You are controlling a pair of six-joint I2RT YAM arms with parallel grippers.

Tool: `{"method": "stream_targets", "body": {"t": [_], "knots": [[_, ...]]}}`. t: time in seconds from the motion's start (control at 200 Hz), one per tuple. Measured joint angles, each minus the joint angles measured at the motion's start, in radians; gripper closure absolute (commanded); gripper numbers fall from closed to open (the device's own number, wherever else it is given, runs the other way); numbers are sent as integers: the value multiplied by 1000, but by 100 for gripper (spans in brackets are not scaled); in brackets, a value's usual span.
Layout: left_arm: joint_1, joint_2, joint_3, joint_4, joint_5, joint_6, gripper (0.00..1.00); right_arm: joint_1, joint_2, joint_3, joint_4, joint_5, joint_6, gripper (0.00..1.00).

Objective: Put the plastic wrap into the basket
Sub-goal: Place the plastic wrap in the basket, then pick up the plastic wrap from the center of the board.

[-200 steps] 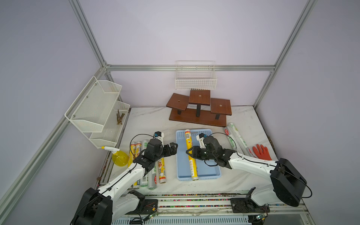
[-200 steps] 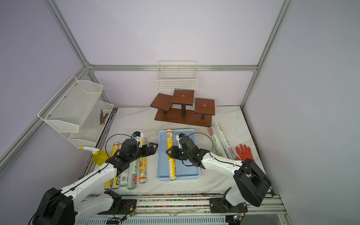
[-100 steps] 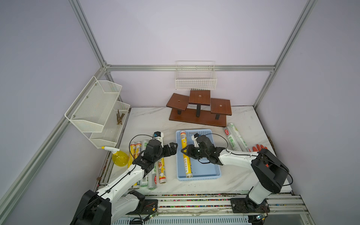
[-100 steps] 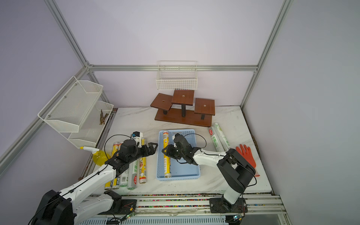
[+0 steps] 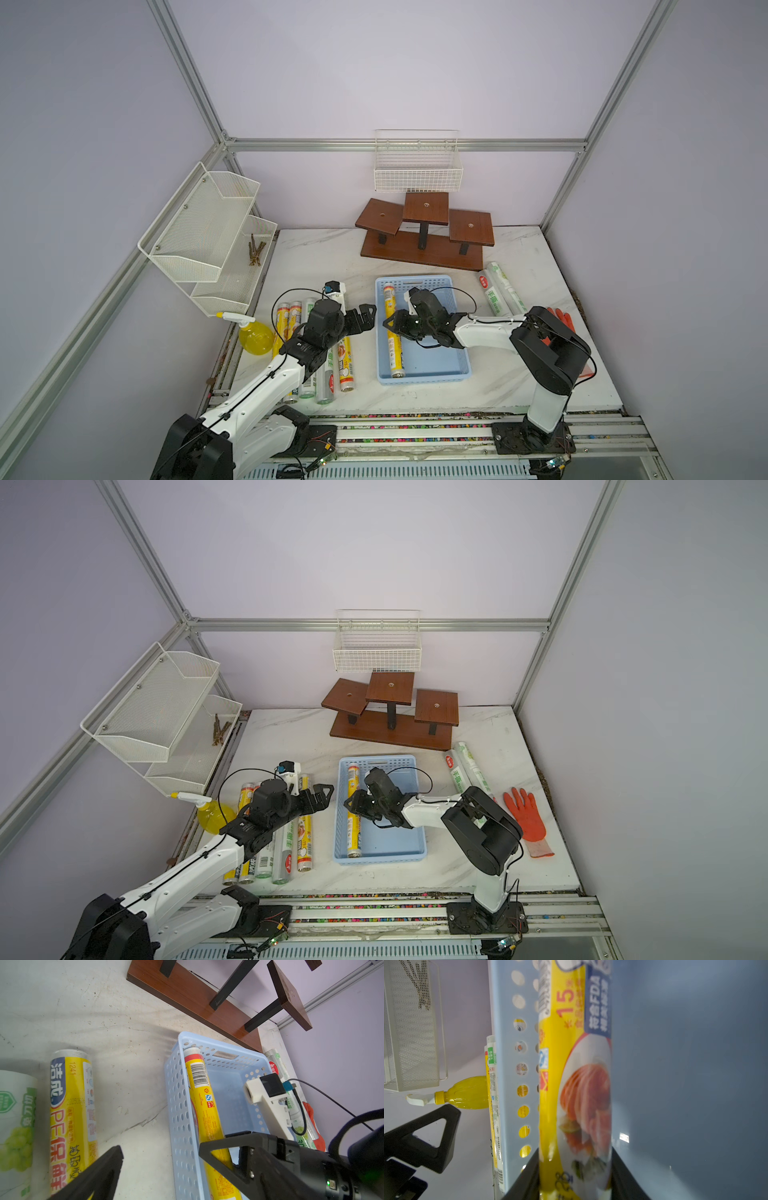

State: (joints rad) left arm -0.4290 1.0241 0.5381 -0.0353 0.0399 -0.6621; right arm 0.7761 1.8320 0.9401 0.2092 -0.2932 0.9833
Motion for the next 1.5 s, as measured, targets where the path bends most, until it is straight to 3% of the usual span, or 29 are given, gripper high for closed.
{"method": "stream_targets", "body": {"t": [0.125, 0.475, 0.65, 0.895, 1.095, 1.26, 1.3, 1.5], "knots": [[0, -23, 0, -20, -47, -18, 0, 0, 19, 0, 9, -15, 2, 51], [0, -210, -119, -26, -135, -66, 0, 0, 20, -9, 56, -21, 11, 49], [0, -242, -139, -9, -108, -70, 0, 0, 19, -24, 90, -37, 23, 48], [0, -169, -77, -12, -24, -60, 0, -2, -38, -41, 58, -8, -23, 42], [0, -82, -2, -29, 17, -66, 0, -16, -172, -89, 16, 34, -103, 39], [-23, -32, 79, -39, 7, -87, 0, -59, -397, -150, -97, 159, -182, 33], [-35, -19, 99, -40, -2, -87, 0, -85, -457, -161, -124, 203, -199, 27], [-113, 58, 179, -42, -65, -87, 0, -323, -687, -242, -221, 331, -291, 20]]}}
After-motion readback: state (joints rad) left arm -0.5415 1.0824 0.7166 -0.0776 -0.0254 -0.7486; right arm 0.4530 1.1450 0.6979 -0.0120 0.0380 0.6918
